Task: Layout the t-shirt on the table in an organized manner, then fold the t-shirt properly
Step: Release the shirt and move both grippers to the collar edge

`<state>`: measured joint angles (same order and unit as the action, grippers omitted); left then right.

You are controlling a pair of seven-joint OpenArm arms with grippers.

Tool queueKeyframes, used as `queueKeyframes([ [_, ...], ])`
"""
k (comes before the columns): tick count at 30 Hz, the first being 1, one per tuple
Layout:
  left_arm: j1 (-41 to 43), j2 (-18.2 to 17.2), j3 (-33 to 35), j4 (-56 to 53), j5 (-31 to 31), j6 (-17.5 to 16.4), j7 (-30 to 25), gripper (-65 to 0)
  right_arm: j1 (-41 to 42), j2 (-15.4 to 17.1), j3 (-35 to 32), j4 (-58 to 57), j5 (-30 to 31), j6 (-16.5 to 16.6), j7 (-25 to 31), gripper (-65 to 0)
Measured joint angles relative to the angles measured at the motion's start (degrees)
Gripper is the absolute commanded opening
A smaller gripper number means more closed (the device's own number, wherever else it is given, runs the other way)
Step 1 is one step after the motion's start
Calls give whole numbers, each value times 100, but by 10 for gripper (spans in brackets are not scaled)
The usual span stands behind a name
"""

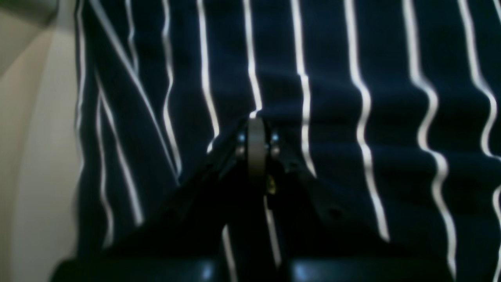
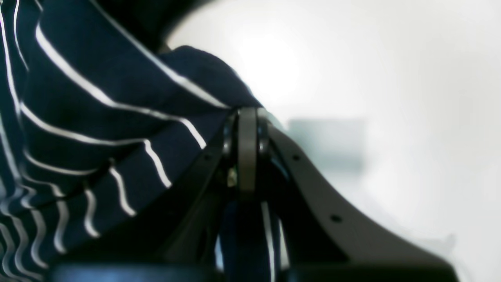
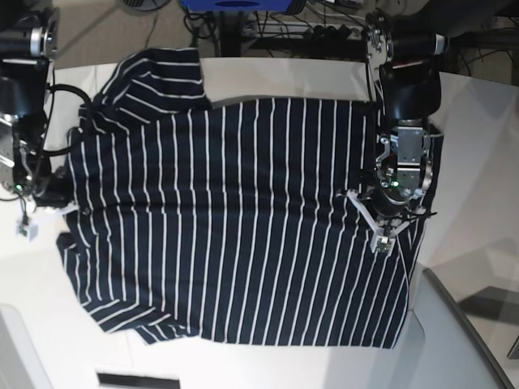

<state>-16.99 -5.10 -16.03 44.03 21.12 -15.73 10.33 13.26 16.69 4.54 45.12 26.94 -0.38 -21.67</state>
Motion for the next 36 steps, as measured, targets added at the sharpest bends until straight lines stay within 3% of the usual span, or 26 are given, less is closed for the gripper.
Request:
queueKeyframes([
  [4, -590, -9, -2, -953, -4, 94, -402, -650, 431, 96, -531, -715, 0, -2, 662, -648],
  [8, -1051, 22, 2, -1749, 20, 555, -916, -650, 907, 109, -802, -1497, -24, 7, 1204, -647],
  [14, -1491, 118, -33, -1980, 107, 540, -678, -650, 1158, 225, -887, -1856, -24, -15, 1502, -648],
  [18, -1432, 323, -24, -907, 105, 481, -254, -650, 837, 597, -793, -769, -28, -76, 1303, -644],
  [22, -1086, 251, 11, 669, -566, 479, 393, -650, 96, 715, 50, 1027, -9, -111, 905, -641],
  [25, -533, 103, 0, 1878, -1056, 164, 1185, -650, -632, 608, 509, 2258, -20, -105, 391, -639],
  [28, 378, 59, -26, 3351, -1300, 114, 1882, -650, -1572, 382, 907, 3692, -20, -120, -258, -609],
  [32, 1784, -160, 22, 4645, -1377, 79, 1843, -650, -2682, -50, 1154, 5077, -24, -94, -446, -554],
  [36, 2472, -330, -39, 4627, -1392, 66, 2013, -650, -3292, -369, 1099, 5254, 0, -63, -557, -552],
])
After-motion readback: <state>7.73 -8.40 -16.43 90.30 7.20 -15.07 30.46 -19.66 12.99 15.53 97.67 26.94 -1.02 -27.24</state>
